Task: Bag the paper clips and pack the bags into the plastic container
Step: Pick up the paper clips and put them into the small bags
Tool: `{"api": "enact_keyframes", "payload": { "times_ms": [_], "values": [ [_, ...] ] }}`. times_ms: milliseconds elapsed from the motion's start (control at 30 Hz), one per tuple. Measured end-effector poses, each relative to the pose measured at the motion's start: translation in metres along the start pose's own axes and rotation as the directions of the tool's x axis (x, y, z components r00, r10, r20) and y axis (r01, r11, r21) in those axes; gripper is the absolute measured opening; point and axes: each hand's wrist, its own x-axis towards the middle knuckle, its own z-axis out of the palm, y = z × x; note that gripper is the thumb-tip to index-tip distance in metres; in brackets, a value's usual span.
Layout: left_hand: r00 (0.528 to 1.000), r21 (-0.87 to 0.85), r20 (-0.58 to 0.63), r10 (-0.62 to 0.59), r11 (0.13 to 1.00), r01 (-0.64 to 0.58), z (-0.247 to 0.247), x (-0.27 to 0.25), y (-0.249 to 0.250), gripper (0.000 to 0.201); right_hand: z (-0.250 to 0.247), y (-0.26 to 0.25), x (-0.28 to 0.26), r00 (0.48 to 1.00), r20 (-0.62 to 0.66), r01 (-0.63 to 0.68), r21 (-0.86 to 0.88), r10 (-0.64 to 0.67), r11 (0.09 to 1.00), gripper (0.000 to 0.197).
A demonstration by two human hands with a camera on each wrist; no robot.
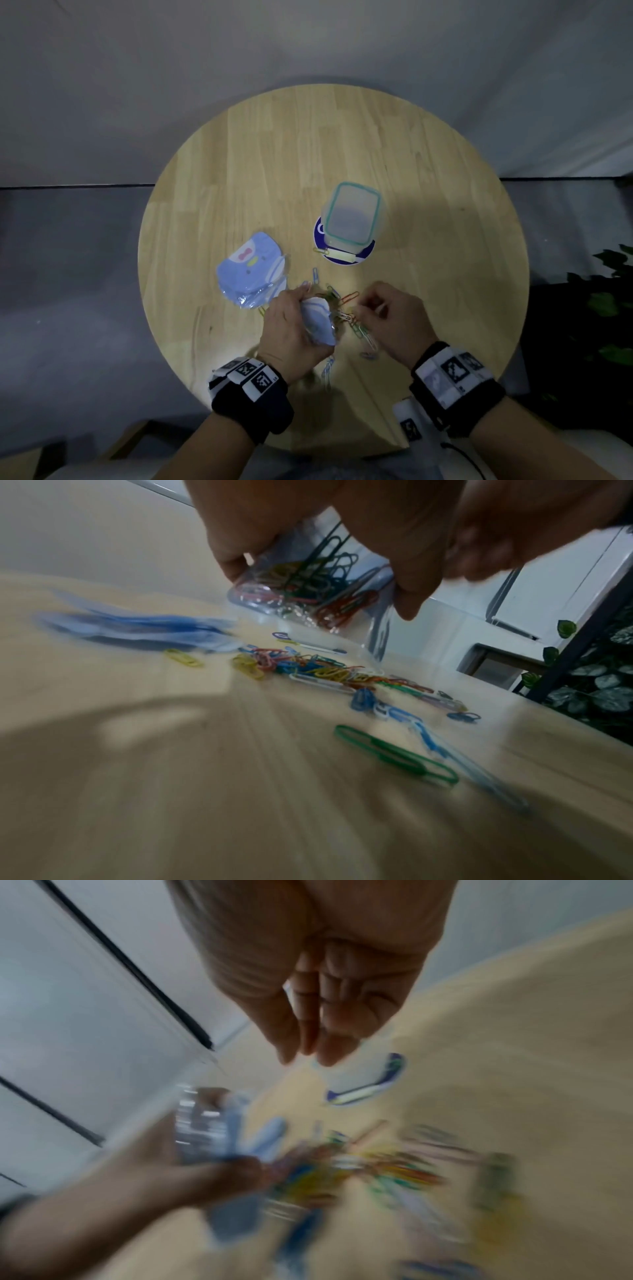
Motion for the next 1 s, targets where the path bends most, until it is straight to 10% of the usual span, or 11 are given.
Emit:
{"api": "enact_keyframes", "payload": {
  "times_ms": [167, 667, 1000],
  "values": [
    [0.998, 0.041, -0.038, 0.054, 0.998, -0.052, -0.011, -0.011, -0.004, 0.061, 0.004, 0.054, 0.001, 0.914, 0.266, -0.154, -0.469, 0.306, 0.87, 0.057],
    [0.995, 0.152, 0.075, 0.061, 0.986, -0.072, -0.004, -0.01, -0.016, 0.063, 0.047, 0.032, 0.033, 0.97, 0.235, 0.033, -0.407, 0.069, 0.913, 0.077],
    [0.995, 0.169, 0.09, 0.037, 0.984, -0.051, -0.002, -0.002, -0.017, 0.086, 0.052, 0.033, 0.041, 0.973, 0.229, 0.092, -0.472, 0.021, 0.877, 0.025]
  ]
}}
